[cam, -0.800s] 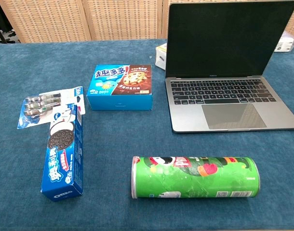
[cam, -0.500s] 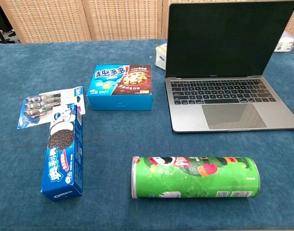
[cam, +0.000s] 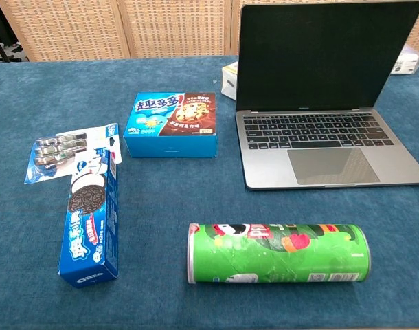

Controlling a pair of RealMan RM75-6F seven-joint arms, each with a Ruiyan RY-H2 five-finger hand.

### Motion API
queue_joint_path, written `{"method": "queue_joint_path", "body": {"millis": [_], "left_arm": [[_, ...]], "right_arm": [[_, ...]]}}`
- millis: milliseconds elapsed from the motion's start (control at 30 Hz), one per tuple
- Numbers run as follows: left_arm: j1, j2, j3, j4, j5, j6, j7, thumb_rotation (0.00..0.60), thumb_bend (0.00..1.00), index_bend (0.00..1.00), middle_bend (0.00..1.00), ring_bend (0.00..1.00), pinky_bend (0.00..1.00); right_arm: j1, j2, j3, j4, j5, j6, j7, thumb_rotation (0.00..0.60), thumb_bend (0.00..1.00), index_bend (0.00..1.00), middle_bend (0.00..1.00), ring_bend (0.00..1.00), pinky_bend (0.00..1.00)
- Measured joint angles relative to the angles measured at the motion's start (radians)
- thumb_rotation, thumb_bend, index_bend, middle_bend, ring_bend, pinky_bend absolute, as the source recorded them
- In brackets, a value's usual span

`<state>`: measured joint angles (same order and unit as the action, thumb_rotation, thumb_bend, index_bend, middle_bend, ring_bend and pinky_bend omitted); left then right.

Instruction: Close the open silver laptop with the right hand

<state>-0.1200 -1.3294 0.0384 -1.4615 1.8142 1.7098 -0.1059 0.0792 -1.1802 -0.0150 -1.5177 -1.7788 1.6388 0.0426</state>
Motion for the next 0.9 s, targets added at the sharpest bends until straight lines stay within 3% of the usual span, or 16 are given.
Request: {"method": "queue_joint_path", "body": {"millis": [233,567,900], "left_arm": [[-0.006,-0.007,0.001,0.013,-0.013,-0.027,-0.005,0.600,0.00,0.13,0.00,0.07,0.09],[-0.030,-0.054,0.024,0.083,-0.062,-0.144,-0.023,0.600,0.00,0.13,0.00,0.07,0.09],[-0.030,-0.056,0.023,0.087,-0.061,-0.129,-0.031,0.600,0.00,0.13,0.00,0.07,0.09]], "right_arm": [[0.002,-0.002,-0.002,-0.002,-0.003,-0.004,-0.003,0.600,0.00,0.00,0.00,0.00,0.00],[0.031,0.002,0.009,-0.017,-0.015,-0.024,-0.006,0.600,0.00,0.00,0.00,0.00,0.00],[0.136,0.054,0.059,-0.179,-0.044,-0.135,-0.111,0.600,0.00,0.00,0.00,0.00,0.00]]}}
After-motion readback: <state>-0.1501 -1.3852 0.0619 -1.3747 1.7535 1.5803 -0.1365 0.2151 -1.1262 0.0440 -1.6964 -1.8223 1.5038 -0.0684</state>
